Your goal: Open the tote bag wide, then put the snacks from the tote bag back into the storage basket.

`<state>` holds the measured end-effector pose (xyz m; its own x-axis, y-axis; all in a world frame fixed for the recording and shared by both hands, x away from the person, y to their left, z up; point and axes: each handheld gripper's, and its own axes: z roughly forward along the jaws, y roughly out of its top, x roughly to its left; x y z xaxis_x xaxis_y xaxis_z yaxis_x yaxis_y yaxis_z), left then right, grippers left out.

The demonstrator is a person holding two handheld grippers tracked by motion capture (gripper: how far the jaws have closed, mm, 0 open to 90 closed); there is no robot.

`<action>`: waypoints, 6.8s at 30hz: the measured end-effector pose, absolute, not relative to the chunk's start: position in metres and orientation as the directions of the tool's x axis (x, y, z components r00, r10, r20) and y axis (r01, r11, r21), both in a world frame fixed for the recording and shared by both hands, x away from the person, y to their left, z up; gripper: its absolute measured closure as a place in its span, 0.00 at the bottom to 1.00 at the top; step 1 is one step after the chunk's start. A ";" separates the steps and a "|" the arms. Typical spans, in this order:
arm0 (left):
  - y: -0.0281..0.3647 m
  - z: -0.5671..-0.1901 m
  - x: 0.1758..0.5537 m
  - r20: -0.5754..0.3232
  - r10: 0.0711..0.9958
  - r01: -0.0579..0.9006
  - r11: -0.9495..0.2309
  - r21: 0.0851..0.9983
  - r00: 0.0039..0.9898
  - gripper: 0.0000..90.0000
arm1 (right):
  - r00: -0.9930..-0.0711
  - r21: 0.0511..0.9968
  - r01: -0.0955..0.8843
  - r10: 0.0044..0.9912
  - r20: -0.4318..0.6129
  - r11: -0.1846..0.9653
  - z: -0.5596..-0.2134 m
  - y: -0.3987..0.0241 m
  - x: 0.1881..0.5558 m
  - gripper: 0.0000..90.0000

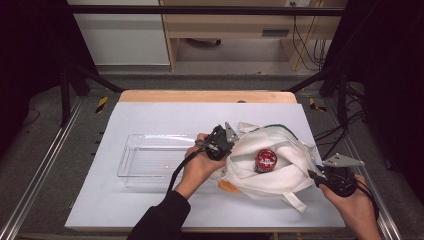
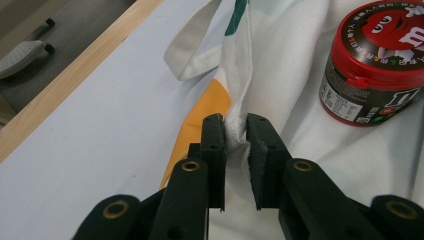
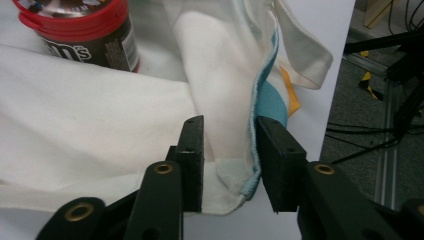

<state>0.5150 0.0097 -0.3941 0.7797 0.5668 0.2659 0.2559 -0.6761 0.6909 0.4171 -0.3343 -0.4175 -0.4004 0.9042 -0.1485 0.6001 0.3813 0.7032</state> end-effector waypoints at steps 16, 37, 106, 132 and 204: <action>0.019 -0.380 0.511 0.276 0.573 0.244 -0.667 0.704 0.772 0.89 | -0.354 0.736 0.560 0.913 -0.201 0.379 -0.396 -0.355 0.409 0.93; 0.018 -0.401 0.521 0.274 0.577 0.299 -0.704 0.644 0.769 0.90 | -0.375 0.725 0.582 0.913 -0.164 0.369 -0.434 -0.357 0.410 0.81; 0.064 -0.376 0.499 0.234 0.640 0.304 -0.614 0.729 0.732 0.45 | -0.490 0.816 0.422 0.856 -0.162 0.396 -0.386 -0.311 0.419 0.35; 0.172 -0.388 0.491 0.143 0.774 0.425 -0.481 0.767 0.617 0.17 | -0.596 0.743 0.463 0.790 -0.142 0.483 -0.373 -0.253 0.475 0.13; 0.224 -0.388 0.472 0.154 0.834 0.472 -0.441 0.763 0.530 0.11 | -0.811 0.489 0.476 0.580 -0.077 0.731 -0.409 -0.220 0.517 0.17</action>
